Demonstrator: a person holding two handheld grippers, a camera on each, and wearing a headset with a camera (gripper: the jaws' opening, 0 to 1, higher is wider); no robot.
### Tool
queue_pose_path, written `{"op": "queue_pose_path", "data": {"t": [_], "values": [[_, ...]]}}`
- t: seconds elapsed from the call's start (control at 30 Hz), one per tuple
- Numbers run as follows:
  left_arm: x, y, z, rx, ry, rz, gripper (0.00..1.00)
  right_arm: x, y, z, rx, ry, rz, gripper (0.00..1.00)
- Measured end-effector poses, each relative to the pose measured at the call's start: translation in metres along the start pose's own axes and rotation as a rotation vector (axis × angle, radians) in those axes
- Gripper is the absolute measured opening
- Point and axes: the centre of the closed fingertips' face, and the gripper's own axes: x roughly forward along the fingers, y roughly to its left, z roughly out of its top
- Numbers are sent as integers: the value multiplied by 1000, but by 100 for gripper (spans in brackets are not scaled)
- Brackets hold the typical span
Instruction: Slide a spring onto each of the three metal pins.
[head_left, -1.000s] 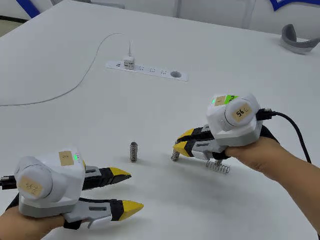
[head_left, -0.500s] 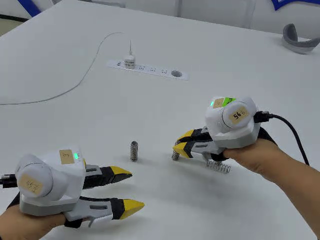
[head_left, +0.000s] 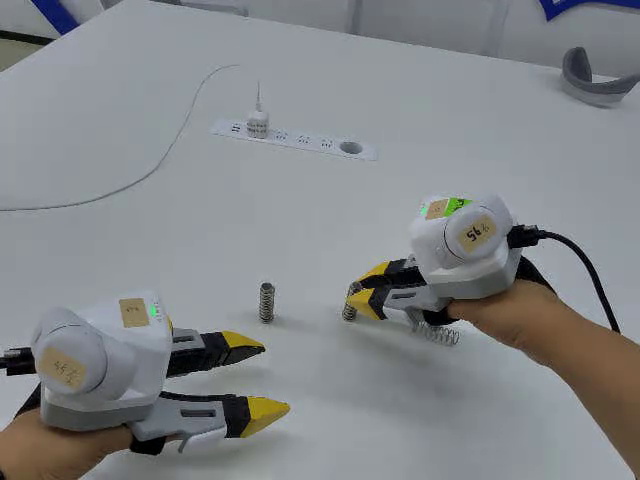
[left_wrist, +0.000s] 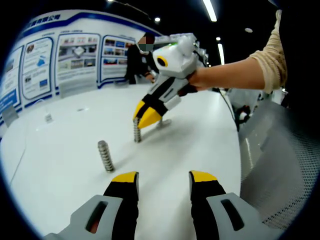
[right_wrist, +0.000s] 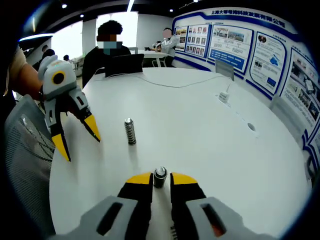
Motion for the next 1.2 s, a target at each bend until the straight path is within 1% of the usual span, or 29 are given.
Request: {"op": "queue_pose_path", "data": {"t": [0.43, 0.67, 1.2], "values": [[2, -1, 4, 11, -1, -7, 41, -15, -1, -10, 15, 0, -24, 16], [5, -1, 7, 17, -3, -11, 41, -24, -1, -17, 21, 3, -35, 17], [11, -4, 12, 28, 0, -28, 40, -44, 0, -35, 50, 5, -68, 17]]}}
